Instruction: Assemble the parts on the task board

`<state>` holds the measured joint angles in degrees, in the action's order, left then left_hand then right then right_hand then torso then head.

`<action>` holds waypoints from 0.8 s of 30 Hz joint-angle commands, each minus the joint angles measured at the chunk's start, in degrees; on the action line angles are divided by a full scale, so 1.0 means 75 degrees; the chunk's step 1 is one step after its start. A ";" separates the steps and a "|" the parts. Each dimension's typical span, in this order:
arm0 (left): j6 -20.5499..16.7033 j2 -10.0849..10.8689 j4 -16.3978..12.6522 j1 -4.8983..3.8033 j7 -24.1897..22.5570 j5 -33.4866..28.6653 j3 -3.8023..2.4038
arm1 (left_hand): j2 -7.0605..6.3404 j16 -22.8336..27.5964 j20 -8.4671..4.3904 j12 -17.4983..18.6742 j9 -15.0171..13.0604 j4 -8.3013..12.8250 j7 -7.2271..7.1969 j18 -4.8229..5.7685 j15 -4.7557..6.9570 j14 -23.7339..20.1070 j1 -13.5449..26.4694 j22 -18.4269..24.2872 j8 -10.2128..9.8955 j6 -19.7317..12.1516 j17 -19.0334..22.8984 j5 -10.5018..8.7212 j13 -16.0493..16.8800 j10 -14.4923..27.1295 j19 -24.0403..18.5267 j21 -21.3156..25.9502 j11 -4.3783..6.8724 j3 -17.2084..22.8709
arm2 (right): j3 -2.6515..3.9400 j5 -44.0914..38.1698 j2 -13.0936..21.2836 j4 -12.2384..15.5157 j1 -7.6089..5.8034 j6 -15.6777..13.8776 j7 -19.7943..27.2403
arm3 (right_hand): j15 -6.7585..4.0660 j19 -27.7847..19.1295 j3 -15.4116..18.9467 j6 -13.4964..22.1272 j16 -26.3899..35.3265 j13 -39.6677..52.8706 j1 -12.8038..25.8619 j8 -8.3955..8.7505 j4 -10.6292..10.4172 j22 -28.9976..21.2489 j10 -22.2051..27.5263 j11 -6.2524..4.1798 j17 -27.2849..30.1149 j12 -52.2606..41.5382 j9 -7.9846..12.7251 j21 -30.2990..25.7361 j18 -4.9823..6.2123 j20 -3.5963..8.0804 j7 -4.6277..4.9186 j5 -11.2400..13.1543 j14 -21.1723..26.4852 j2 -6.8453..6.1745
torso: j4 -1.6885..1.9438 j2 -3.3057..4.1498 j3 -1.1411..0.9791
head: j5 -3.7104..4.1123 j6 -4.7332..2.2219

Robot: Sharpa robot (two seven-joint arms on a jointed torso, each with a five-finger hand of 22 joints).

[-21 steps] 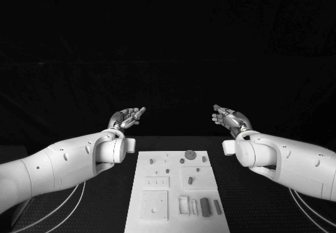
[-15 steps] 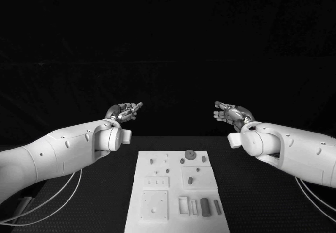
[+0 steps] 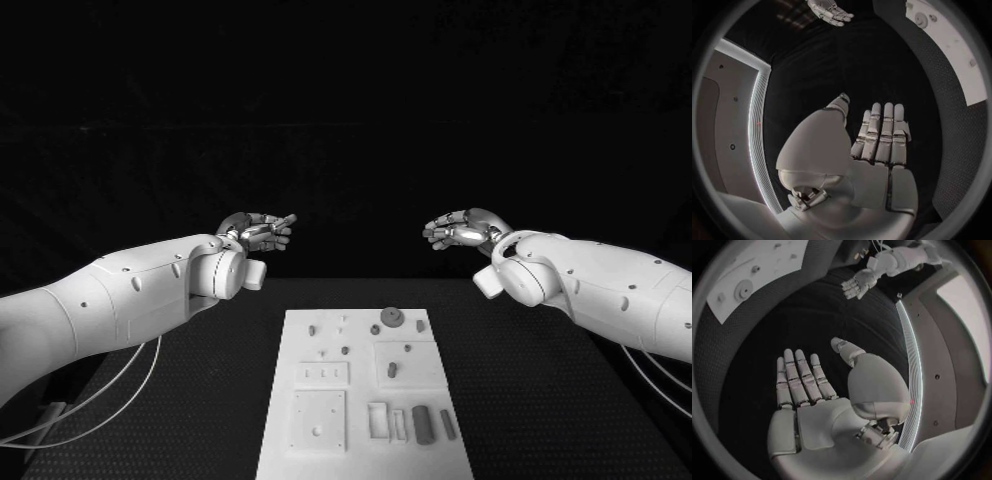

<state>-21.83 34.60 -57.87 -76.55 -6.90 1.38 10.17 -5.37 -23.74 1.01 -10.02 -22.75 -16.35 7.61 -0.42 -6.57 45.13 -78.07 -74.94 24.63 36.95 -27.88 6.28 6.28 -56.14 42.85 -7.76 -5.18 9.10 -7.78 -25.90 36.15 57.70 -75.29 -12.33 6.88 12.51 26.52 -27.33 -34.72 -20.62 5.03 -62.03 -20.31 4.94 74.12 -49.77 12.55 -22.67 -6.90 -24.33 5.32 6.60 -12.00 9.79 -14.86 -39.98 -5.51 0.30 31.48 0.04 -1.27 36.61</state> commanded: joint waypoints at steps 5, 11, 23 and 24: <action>0.0609 0.0172 -0.0336 -0.0024 0.0033 0.0335 -0.0006 | 0.0148 0.0011 -0.0120 0.0178 0.0137 -0.0022 -0.0096 -0.0008 0.0149 0.0484 -0.0475 -0.0010 -0.0132 0.0447 -0.0087 0.0056 -0.0071 -0.0251 0.0173 0.0094 0.0090 -0.0340 | -0.0004 -0.3753 -0.0228 -0.0155 0.0114 0.0326 -0.0006 | -0.0593 0.1773 -0.1310 -0.1368 -0.0541 0.0131 -0.0418 -0.0218 0.0540 -0.0222 -0.1491 -0.0413 -0.0573 -0.0114 0.0014 0.0379 0.0854 -0.0068 0.0118 0.0828 -0.1678 -0.0438 | 0.0027 0.0046 -0.0021 | 0.0018 -0.0088; 0.0753 0.0345 -0.0788 -0.0024 -0.0039 0.0329 -0.0007 | 0.0199 0.0126 -0.0163 0.0198 0.0196 -0.0029 0.0015 0.0056 0.0156 0.0570 -0.0638 0.0004 -0.0215 0.0595 -0.0081 0.0149 -0.0072 -0.0531 0.0220 0.0158 0.0042 -0.0474 | 0.0000 -0.4998 -0.0268 -0.0037 0.0122 0.0253 -0.0135 | -0.0962 0.2556 -0.1433 -0.1566 -0.0776 0.0132 -0.0374 -0.0159 0.0637 -0.0184 -0.1825 -0.0505 -0.0986 0.0002 0.0016 0.0739 0.1120 -0.0054 0.0070 0.0965 -0.2430 -0.0480 | 0.0083 0.0177 -0.0053 | 0.0030 -0.0359; 0.0712 0.0755 -0.1802 -0.0073 -0.0064 0.0363 -0.0012 | 0.0166 0.0340 -0.0098 0.0406 0.0287 -0.0039 0.0110 0.0039 0.0053 0.0453 -0.0605 0.0003 -0.0399 0.0523 -0.0054 0.0161 -0.0153 -0.0472 0.0219 0.0243 -0.0041 -0.0592 | 0.0000 -0.6673 -0.0547 -0.0099 0.0314 0.0139 -0.0351 | -0.1393 0.3582 -0.1377 -0.1664 -0.1042 0.0192 -0.0306 -0.0061 0.0827 -0.0150 -0.2272 -0.0664 -0.1692 0.0100 -0.0002 0.1166 0.1120 0.0309 0.0096 0.1075 -0.3338 -0.0645 | 0.0283 0.0467 -0.0031 | 0.0197 -0.0303; 0.0706 0.0799 -0.1874 -0.0090 -0.0068 0.0376 -0.0012 | 0.0161 0.0347 -0.0096 0.0412 0.0290 -0.0039 0.0114 0.0038 0.0050 0.0448 -0.0602 0.0003 -0.0404 0.0520 -0.0053 0.0160 -0.0156 -0.0468 0.0219 0.0244 -0.0043 -0.0595 | 0.0000 -0.6794 -0.0573 -0.0072 0.0336 0.0138 -0.0379 | -0.1412 0.3631 -0.1344 -0.1667 -0.1074 0.0204 -0.0287 -0.0061 0.0830 -0.0140 -0.2300 -0.0675 -0.1723 0.0090 -0.0005 0.1190 0.1120 0.0320 0.0096 0.1079 -0.3398 -0.0684 | 0.0293 0.0502 -0.0028 | 0.0195 -0.0313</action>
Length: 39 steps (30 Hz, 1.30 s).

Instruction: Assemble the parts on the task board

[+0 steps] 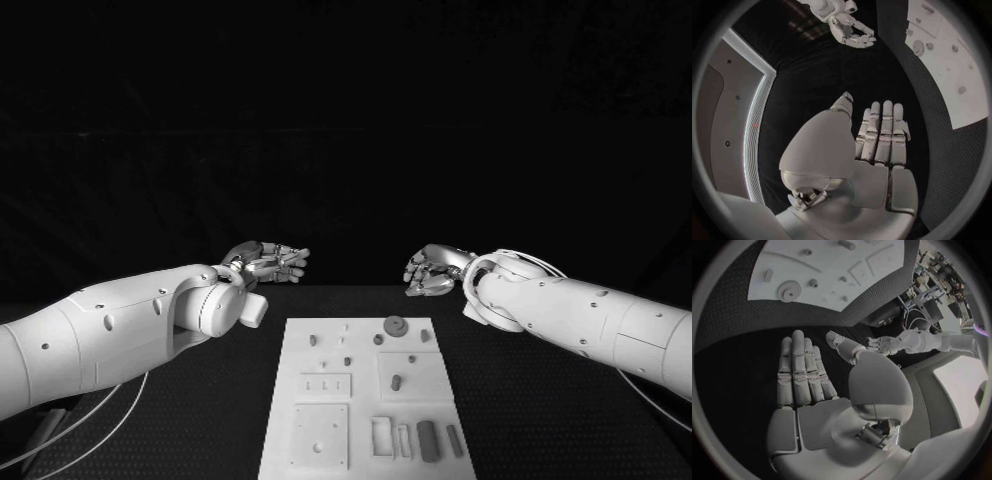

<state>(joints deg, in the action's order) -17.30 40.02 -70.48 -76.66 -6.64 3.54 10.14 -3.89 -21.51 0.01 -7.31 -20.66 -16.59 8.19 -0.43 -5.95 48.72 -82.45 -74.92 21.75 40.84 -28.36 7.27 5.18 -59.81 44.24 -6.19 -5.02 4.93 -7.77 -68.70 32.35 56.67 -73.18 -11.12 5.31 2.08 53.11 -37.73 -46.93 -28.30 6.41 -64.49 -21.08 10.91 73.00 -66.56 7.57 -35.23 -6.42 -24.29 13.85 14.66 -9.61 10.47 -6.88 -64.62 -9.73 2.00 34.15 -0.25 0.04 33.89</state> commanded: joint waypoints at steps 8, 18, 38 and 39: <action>0.0084 0.0339 -0.0712 -0.0192 -0.0087 0.0183 -0.0008 | -0.0057 0.0088 0.0059 0.0092 0.0026 -0.0009 0.0071 0.0018 -0.0056 -0.0043 0.0008 -0.0007 -0.0053 -0.0006 0.0007 0.0024 -0.0024 0.0025 0.0039 0.0050 -0.0100 -0.0058 | -0.0006 -0.1857 -0.0252 0.0132 0.0135 -0.0132 -0.0426 | -0.0231 0.0603 0.0426 -0.0111 -0.0257 0.0394 0.0139 0.0059 0.0082 0.0118 -0.0403 -0.0186 -0.0745 -0.0038 -0.0119 0.0250 0.0046 0.0209 -0.0021 0.0028 -0.0526 -0.0252 | 0.0119 0.0369 0.0034 | 0.0051 0.0056; 0.0091 0.0513 -0.1140 -0.0200 -0.0098 0.0210 -0.0026 | -0.0048 0.0105 0.0071 0.0109 0.0033 -0.0010 0.0104 0.0001 -0.0066 -0.0035 0.0028 -0.0014 -0.0067 0.0005 0.0000 0.0026 -0.0029 0.0009 0.0047 0.0058 -0.0127 -0.0060 | -0.0028 -0.2490 -0.0395 0.0243 0.0160 -0.0076 -0.0729 | -0.0390 0.0904 0.0238 -0.0260 -0.0544 0.1024 0.0020 0.0124 0.0006 0.0330 -0.0707 -0.0358 -0.1390 -0.0144 -0.0169 0.0469 0.0046 0.0360 -0.0071 0.0073 -0.0676 -0.0351 | 0.0245 0.0646 0.0105 | 0.0131 0.0043; 0.0115 0.0524 -0.1187 -0.0195 -0.0077 0.0218 -0.0019 | -0.0045 0.0125 0.0083 0.0132 0.0040 -0.0011 0.0111 -0.0016 -0.0076 -0.0029 0.0053 -0.0024 -0.0084 0.0011 -0.0008 0.0024 -0.0036 -0.0002 0.0056 0.0065 -0.0129 -0.0071 | -0.0108 -0.3057 -0.0522 0.0229 0.0344 -0.0014 -0.0866 | -0.0344 0.0944 -0.0222 -0.0485 -0.0350 0.1048 -0.0040 0.0163 -0.0144 0.0336 -0.0558 -0.0279 -0.1545 0.0199 -0.0178 0.0425 0.0046 0.0374 -0.0138 0.0329 -0.0712 -0.0454 | 0.0339 0.1030 0.0228 | 0.0244 0.0034; 0.0116 0.0522 -0.1181 -0.0195 -0.0078 0.0218 -0.0019 | -0.0044 0.0126 0.0083 0.0135 0.0040 -0.0011 0.0111 -0.0017 -0.0076 -0.0029 0.0055 -0.0025 -0.0085 0.0011 -0.0008 0.0023 -0.0037 -0.0002 0.0056 0.0066 -0.0130 -0.0072 | -0.0112 -0.3072 -0.0523 0.0221 0.0350 -0.0020 -0.0868 | -0.0343 0.0945 -0.0230 -0.0487 -0.0348 0.1047 -0.0046 0.0166 -0.0143 0.0338 -0.0556 -0.0278 -0.1548 0.0205 -0.0178 0.0426 0.0046 0.0374 -0.0138 0.0335 -0.0715 -0.0458 | 0.0340 0.1040 0.0231 | 0.0247 0.0035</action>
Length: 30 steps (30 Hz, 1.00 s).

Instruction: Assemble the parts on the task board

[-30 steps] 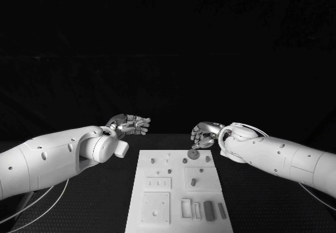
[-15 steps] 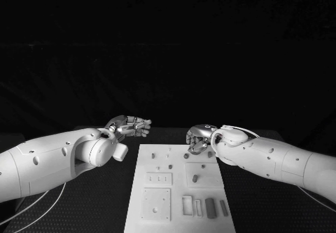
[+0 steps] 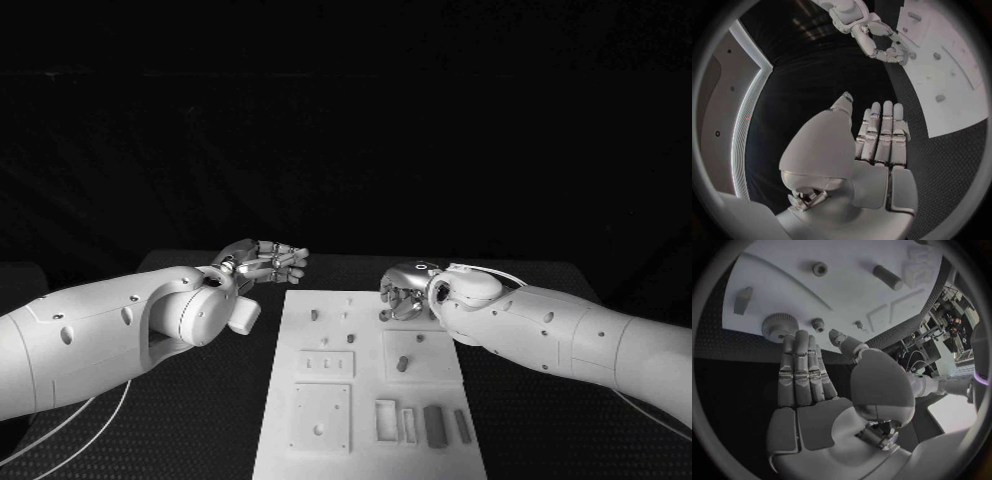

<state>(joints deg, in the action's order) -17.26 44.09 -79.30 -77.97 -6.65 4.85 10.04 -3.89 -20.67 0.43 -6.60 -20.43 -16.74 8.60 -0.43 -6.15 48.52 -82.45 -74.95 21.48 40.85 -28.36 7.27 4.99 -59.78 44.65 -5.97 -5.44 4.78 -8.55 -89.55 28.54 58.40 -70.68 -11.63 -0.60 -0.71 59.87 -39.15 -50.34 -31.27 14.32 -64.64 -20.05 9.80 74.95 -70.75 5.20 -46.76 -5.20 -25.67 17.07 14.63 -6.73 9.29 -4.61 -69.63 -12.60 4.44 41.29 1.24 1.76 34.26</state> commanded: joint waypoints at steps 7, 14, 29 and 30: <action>0.0107 -0.0021 0.0030 -0.0019 -0.0072 0.0043 -0.0003 | -0.0038 0.0022 0.0031 0.0051 0.0012 0.0008 0.0057 -0.0023 -0.0053 0.0000 0.0070 -0.0025 -0.0057 0.0008 -0.0011 0.0024 -0.0015 -0.0004 0.0004 0.0040 -0.0075 -0.0057 | -0.0025 -0.0363 0.0003 0.0009 0.0026 0.0111 -0.0094 | 0.0029 0.0068 -0.0077 -0.0044 0.0057 -0.0008 -0.0034 0.0040 -0.0002 0.0095 -0.0005 0.0040 -0.0031 0.0067 0.0009 0.0014 0.0050 -0.0006 0.0020 0.0069 -0.0075 -0.0098 | 0.0018 0.0144 0.0058 | 0.0040 0.0005; 0.0118 -0.0032 0.0030 -0.0019 -0.0071 0.0043 -0.0003 | -0.0033 0.0027 0.0033 0.0058 0.0014 0.0007 0.0057 -0.0026 -0.0054 0.0001 0.0082 -0.0027 -0.0062 0.0007 -0.0013 0.0024 -0.0018 -0.0004 0.0006 0.0042 -0.0076 -0.0060 | -0.0036 -0.0379 -0.0057 0.0034 0.0034 0.0092 -0.0066 | 0.0023 0.0092 -0.0102 -0.0077 0.0056 -0.0004 -0.0033 0.0035 -0.0016 0.0111 -0.0027 0.0033 -0.0051 0.0077 0.0005 0.0033 0.0050 0.0002 0.0011 0.0075 -0.0104 -0.0090 | 0.0019 0.0177 0.0071 | 0.0038 -0.0032; 0.0164 -0.0098 0.0063 -0.0018 -0.0061 0.0042 -0.0002 | -0.0008 0.0048 0.0040 0.0090 0.0023 0.0007 0.0057 -0.0039 -0.0059 0.0006 0.0128 -0.0036 -0.0085 0.0001 -0.0021 0.0031 -0.0028 0.0000 0.0011 0.0053 -0.0081 -0.0065 | -0.0055 -0.0440 -0.0176 -0.0116 0.0116 0.0063 -0.0121 | 0.0010 0.0116 -0.0149 -0.0118 0.0063 0.0004 -0.0035 0.0035 -0.0032 0.0128 -0.0073 0.0020 -0.0085 0.0088 0.0002 0.0056 0.0050 0.0015 -0.0004 0.0114 -0.0140 -0.0080 | 0.0008 0.0224 0.0046 | -0.0023 -0.0057; 0.0174 -0.0079 0.0057 -0.0018 -0.0064 0.0042 -0.0001 | -0.0008 0.0049 0.0040 0.0091 0.0024 0.0007 0.0056 -0.0039 -0.0059 0.0006 0.0129 -0.0037 -0.0086 0.0001 -0.0022 0.0031 -0.0028 -0.0001 0.0010 0.0054 -0.0081 -0.0065 | -0.0055 -0.0440 -0.0192 -0.0121 0.0124 0.0063 -0.0137 | 0.0009 0.0117 -0.0152 -0.0119 0.0063 0.0005 -0.0036 0.0036 -0.0031 0.0129 -0.0075 0.0020 -0.0086 0.0089 0.0003 0.0057 0.0050 0.0016 -0.0004 0.0117 -0.0142 -0.0084 | 0.0008 0.0224 0.0048 | -0.0026 -0.0055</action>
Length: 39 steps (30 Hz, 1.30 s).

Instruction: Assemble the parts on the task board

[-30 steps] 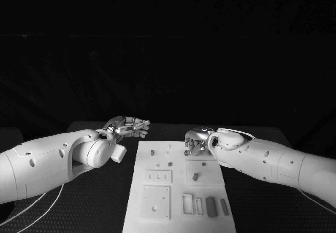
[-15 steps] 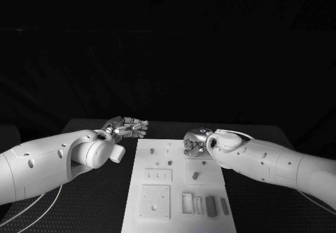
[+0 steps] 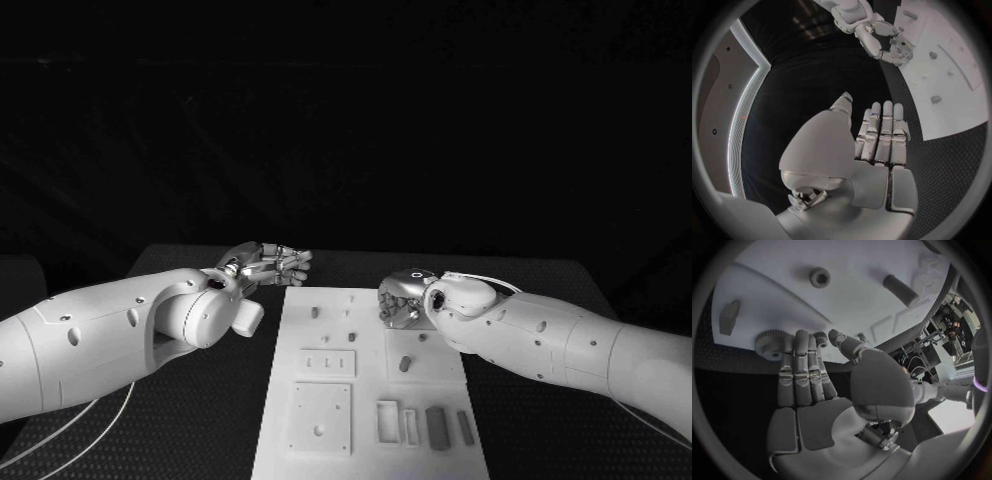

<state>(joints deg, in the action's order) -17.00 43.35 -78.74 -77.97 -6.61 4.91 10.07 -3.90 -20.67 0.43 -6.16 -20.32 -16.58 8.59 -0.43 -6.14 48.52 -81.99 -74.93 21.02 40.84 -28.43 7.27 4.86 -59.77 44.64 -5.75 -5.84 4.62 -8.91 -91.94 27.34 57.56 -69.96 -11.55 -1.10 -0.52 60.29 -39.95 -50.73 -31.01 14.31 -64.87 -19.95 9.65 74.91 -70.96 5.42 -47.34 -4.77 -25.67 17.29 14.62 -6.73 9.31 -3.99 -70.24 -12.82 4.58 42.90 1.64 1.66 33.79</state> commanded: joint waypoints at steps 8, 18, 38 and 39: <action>0.0129 0.0027 -0.0015 -0.0018 -0.0068 0.0035 -0.0005 | -0.0009 0.0056 0.0042 0.0038 0.0010 -0.0011 0.0049 -0.0042 -0.0060 0.0007 0.0072 -0.0042 -0.0029 0.0006 -0.0015 0.0032 -0.0011 -0.0006 0.0009 0.0030 -0.0023 -0.0045 | -0.0026 -0.0148 -0.0095 -0.0067 0.0074 0.0105 -0.0092 | -0.0028 0.0089 -0.0078 -0.0096 0.0030 0.0015 -0.0011 0.0024 -0.0012 0.0141 -0.0085 -0.0021 -0.0035 0.0036 0.0001 0.0048 0.0051 0.0028 -0.0015 0.0066 -0.0094 -0.0076 | 0.0005 0.0026 -0.0001 | -0.0020 0.0009; 0.0160 0.0030 -0.0040 -0.0019 -0.0057 0.0035 -0.0005 | -0.0009 0.0063 0.0044 0.0047 0.0012 -0.0012 0.0045 -0.0045 -0.0061 0.0008 0.0079 -0.0045 -0.0034 0.0007 -0.0018 0.0032 -0.0013 -0.0008 0.0009 0.0034 -0.0021 -0.0046 | -0.0071 -0.0240 -0.0191 -0.0131 0.0132 0.0137 -0.0125 | -0.0045 0.0128 -0.0105 -0.0138 0.0029 0.0026 0.0024 0.0023 -0.0052 0.0146 -0.0132 -0.0037 -0.0070 0.0042 -0.0004 0.0075 0.0051 0.0043 -0.0029 0.0083 -0.0144 -0.0062 | 0.0002 0.0051 0.0000 | -0.0038 0.0013; 0.0146 0.0044 -0.0032 -0.0020 -0.0047 0.0035 -0.0005 | -0.0002 0.0074 0.0046 0.0058 0.0014 -0.0011 0.0042 -0.0049 -0.0063 0.0007 0.0085 -0.0049 -0.0041 0.0010 -0.0022 0.0034 -0.0016 -0.0012 0.0009 0.0040 -0.0018 -0.0043 | -0.0282 -0.0961 -0.0185 -0.0026 0.0247 -0.0230 -0.0407 | -0.0234 0.0437 -0.0767 -0.0830 -0.0039 0.0267 -0.0331 -0.0202 0.0132 0.0170 -0.0841 -0.0297 -0.0380 -0.0119 -0.0181 0.0387 0.0051 0.0196 -0.0311 0.0142 -0.0502 -0.0053 | -0.0009 0.0066 -0.0005 | -0.0104 0.0038; 0.0146 0.0046 -0.0032 -0.0020 -0.0048 0.0035 -0.0005 | -0.0003 0.0075 0.0046 0.0060 0.0014 -0.0011 0.0042 -0.0050 -0.0064 0.0007 0.0085 -0.0049 -0.0041 0.0010 -0.0022 0.0034 -0.0017 -0.0011 0.0009 0.0041 -0.0018 -0.0043 | -0.0282 -0.0958 -0.0180 -0.0011 0.0247 -0.0287 -0.0413 | -0.0249 0.0468 -0.0798 -0.0889 -0.0057 0.0288 -0.0338 -0.0226 0.0137 0.0173 -0.0900 -0.0322 -0.0405 -0.0138 -0.0200 0.0416 0.0051 0.0208 -0.0334 0.0145 -0.0533 -0.0023 | -0.0005 0.0067 -0.0005 | -0.0097 0.0030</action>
<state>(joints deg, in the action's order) -16.67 43.75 -78.86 -77.97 -6.57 4.94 10.08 -3.92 -20.44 0.42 -5.93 -20.27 -16.58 8.59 -0.43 -6.14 48.52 -82.01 -74.90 21.03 40.84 -28.51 7.27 4.81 -59.77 44.64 -5.76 -5.84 4.62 -10.28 -97.79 25.89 57.36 -69.36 -16.62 -3.74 -2.47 63.58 -45.71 -57.06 -31.30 16.37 -66.85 -21.32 10.68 74.91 -77.43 3.05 -50.33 -5.53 -26.93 20.20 14.43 -5.18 6.91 -3.10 -73.87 -13.41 4.48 43.42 1.60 0.93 34.06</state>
